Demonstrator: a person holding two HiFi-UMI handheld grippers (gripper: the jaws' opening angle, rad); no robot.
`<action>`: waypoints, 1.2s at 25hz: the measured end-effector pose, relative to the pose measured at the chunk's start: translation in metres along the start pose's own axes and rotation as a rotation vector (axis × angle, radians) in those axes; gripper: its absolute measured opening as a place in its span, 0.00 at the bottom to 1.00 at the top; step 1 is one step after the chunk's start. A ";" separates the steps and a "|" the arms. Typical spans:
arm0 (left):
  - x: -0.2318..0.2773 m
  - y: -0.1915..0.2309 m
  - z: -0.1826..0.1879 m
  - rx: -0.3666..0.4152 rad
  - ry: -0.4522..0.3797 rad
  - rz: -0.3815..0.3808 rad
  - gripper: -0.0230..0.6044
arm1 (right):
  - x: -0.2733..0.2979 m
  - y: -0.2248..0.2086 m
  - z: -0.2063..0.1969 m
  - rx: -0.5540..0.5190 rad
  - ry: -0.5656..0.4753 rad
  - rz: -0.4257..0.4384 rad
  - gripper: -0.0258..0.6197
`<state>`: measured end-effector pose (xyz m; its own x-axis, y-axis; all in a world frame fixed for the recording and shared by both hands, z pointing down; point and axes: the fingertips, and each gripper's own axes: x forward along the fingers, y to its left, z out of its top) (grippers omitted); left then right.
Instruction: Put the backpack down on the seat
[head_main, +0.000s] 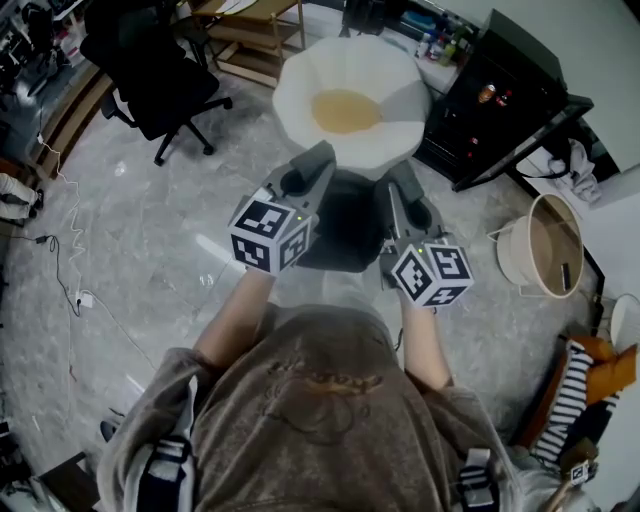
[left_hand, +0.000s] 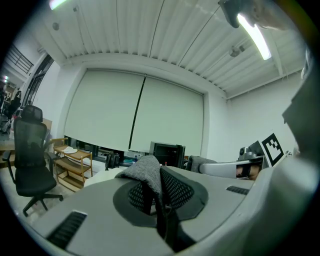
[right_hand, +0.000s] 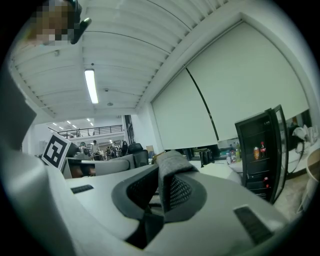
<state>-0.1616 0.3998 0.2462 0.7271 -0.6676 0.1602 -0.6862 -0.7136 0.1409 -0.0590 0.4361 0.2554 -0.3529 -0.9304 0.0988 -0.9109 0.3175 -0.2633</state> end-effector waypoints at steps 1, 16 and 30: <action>0.005 0.003 0.000 -0.003 0.002 0.001 0.08 | 0.005 -0.003 0.000 0.001 0.002 0.003 0.08; 0.092 0.055 0.007 -0.029 0.032 -0.012 0.08 | 0.088 -0.060 0.011 0.025 0.026 0.025 0.08; 0.196 0.104 0.033 -0.068 0.041 0.041 0.08 | 0.178 -0.134 0.045 0.045 0.061 0.076 0.08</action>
<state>-0.0899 0.1882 0.2595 0.6976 -0.6859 0.2070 -0.7165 -0.6687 0.1988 0.0101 0.2196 0.2656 -0.4344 -0.8906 0.1347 -0.8708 0.3771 -0.3154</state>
